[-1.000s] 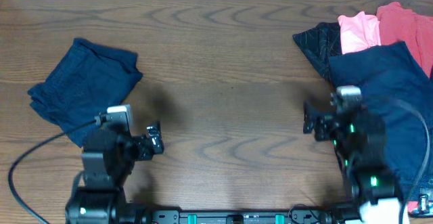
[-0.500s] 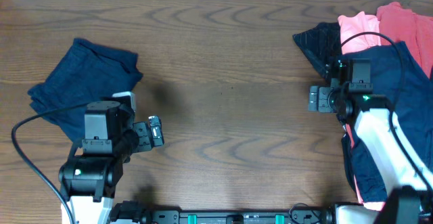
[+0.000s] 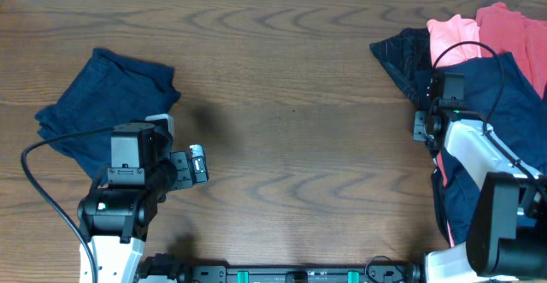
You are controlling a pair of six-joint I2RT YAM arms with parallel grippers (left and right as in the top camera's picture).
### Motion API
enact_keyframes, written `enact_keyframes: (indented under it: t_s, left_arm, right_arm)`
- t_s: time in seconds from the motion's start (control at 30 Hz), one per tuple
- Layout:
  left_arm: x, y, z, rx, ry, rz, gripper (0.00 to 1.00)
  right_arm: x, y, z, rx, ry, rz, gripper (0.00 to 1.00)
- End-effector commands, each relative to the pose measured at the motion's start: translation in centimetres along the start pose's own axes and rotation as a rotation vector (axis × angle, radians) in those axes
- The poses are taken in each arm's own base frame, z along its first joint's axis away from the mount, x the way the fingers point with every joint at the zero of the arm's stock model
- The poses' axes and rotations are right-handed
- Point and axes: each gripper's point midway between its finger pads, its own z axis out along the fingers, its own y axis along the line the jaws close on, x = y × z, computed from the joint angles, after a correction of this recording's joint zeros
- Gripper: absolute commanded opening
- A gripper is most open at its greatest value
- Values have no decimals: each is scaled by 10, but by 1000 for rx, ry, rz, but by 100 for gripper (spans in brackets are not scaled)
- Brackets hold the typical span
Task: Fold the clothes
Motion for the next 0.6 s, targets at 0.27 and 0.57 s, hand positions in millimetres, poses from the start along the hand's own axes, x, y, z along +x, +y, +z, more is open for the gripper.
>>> enact_keyframes:
  t_s: [0.27, 0.57]
  left_arm:
    - [-6, -1, -4, 1, -17, 4, 98]
    - [-6, -1, -4, 1, -17, 4, 98]
  right_arm:
    - [-13, -14, 2, 41, -23, 47, 1]
    - [-69, -26, -54, 7, -157, 103, 1]
